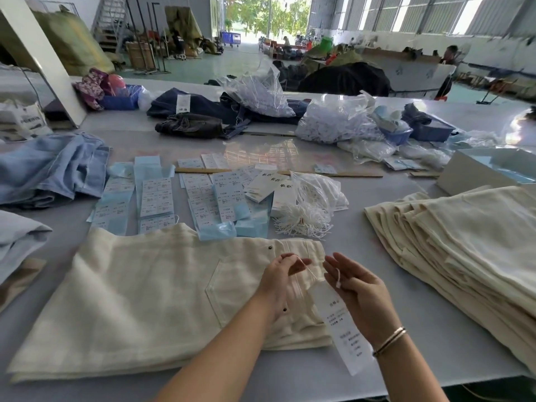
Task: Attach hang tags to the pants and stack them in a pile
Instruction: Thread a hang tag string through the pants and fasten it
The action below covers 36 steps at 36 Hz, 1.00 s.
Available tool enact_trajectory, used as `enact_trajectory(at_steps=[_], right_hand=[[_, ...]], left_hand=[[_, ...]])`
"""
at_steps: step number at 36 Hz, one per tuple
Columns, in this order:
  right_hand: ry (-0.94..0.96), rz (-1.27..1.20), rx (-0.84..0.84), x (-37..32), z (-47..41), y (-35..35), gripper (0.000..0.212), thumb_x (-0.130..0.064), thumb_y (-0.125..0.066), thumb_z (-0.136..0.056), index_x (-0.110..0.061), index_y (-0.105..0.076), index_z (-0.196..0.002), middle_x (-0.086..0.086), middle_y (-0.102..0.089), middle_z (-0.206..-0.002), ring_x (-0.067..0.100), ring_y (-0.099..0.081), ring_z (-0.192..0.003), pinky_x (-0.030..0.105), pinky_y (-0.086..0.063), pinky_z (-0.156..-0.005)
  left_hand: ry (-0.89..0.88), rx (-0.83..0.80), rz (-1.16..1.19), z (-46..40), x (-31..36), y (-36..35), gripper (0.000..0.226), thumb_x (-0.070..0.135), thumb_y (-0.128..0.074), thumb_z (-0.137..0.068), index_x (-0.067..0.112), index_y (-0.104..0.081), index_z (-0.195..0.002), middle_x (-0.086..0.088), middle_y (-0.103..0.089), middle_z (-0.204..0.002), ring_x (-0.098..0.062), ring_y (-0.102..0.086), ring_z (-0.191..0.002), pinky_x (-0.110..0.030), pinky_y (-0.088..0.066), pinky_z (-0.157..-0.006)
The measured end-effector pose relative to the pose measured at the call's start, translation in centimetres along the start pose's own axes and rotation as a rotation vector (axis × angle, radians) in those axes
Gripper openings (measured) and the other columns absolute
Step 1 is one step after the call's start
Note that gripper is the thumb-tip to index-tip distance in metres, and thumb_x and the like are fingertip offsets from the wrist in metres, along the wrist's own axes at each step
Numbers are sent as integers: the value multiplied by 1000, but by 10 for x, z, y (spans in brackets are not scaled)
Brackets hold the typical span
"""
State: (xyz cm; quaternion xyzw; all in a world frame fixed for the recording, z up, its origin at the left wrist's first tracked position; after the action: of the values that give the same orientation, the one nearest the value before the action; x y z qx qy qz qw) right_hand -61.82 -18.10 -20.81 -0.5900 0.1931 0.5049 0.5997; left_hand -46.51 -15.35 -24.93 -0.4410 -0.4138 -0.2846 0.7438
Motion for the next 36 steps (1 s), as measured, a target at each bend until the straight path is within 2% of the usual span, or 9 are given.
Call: enact_trajectory(at_steps=[4,6,8,13,17,22,28,32,36], right_hand=[[96,408,-52,0,-7,-15,32,16,-56,-83,-8,-71,-100,7,-74,-97,16,-71,-92,22,-57,-78],[190,567,-37,2,-12,-21,29,10,-66,-80,-13,-74,-95,3,-75,-92,14,-70,-88,23,-56,-80],[274,642,-4,3,-15,-24,25,8,-70,-78,-12,-75,-92,-1,-75,-85,13,-70,-83,23,-55,-79],[380,756,64,7,-14,-20,29,2,-71,-80,-27,-72,-83,-2,-73,-81,13,-69,-76,26,-55,-74],[492,888,60,7,-13,-19,25,-4,-72,-81,-28,-73,-89,-6,-70,-83,3,-62,-69,9,-45,-64],[368,799,16,3,-21,-23,27,-5,-63,-89,-24,-67,-107,-6,-67,-78,3,-56,-63,10,-45,-61],[69,394,-92,7,-22,-32,21,4,-59,-88,-8,-69,-101,8,-69,-71,9,-55,-54,17,-49,-54],[37,309,-91,13,-23,-33,19,4,-59,-88,-5,-67,-102,13,-73,-80,17,-66,-62,23,-56,-60],[28,363,-63,24,-29,-25,16,-4,-62,-88,-7,-68,-103,10,-74,-94,13,-61,-52,22,-53,-56]], left_hand=[[19,27,134,3,-2,1,23,5,-45,-96,8,-56,-76,1,-57,-59,-12,-53,-64,-19,-47,-64],[16,20,65,5,-7,1,15,4,-49,-95,9,-59,-86,0,-56,-64,-11,-53,-65,-21,-47,-68],[-10,12,-39,8,-13,1,10,7,-52,-96,12,-61,-95,1,-58,-72,-11,-56,-72,-22,-46,-74],[-55,16,-93,10,-20,-2,7,12,-56,-96,13,-63,-95,3,-64,-75,-4,-61,-71,-12,-47,-68],[-89,-4,-101,12,-20,0,9,11,-54,-97,12,-63,-93,4,-68,-78,-1,-63,-73,-14,-48,-73],[-103,0,-129,14,-21,2,12,9,-51,-98,13,-60,-90,2,-64,-77,0,-61,-70,-14,-48,-72],[-116,-58,-92,19,-18,5,12,2,-54,-95,9,-62,-99,-3,-64,-82,-6,-62,-76,-18,-50,-76],[-133,-71,-35,21,-16,5,16,-4,-52,-94,3,-56,-108,-6,-66,-88,-8,-64,-78,-21,-51,-79],[-156,-31,-34,24,-15,7,14,-4,-52,-94,7,-50,-104,-5,-63,-80,-8,-64,-73,-18,-51,-75]])
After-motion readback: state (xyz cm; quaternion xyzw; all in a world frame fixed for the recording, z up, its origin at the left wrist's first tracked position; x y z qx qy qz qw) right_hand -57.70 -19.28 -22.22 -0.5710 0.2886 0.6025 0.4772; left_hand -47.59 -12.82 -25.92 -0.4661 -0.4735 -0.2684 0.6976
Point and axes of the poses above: each hand's wrist, its own z-axis away from the middle knuckle, its own y-axis out of the back of the hand, x = y × z, the point moved 3 cm from there along -z, towards the middle knuckle
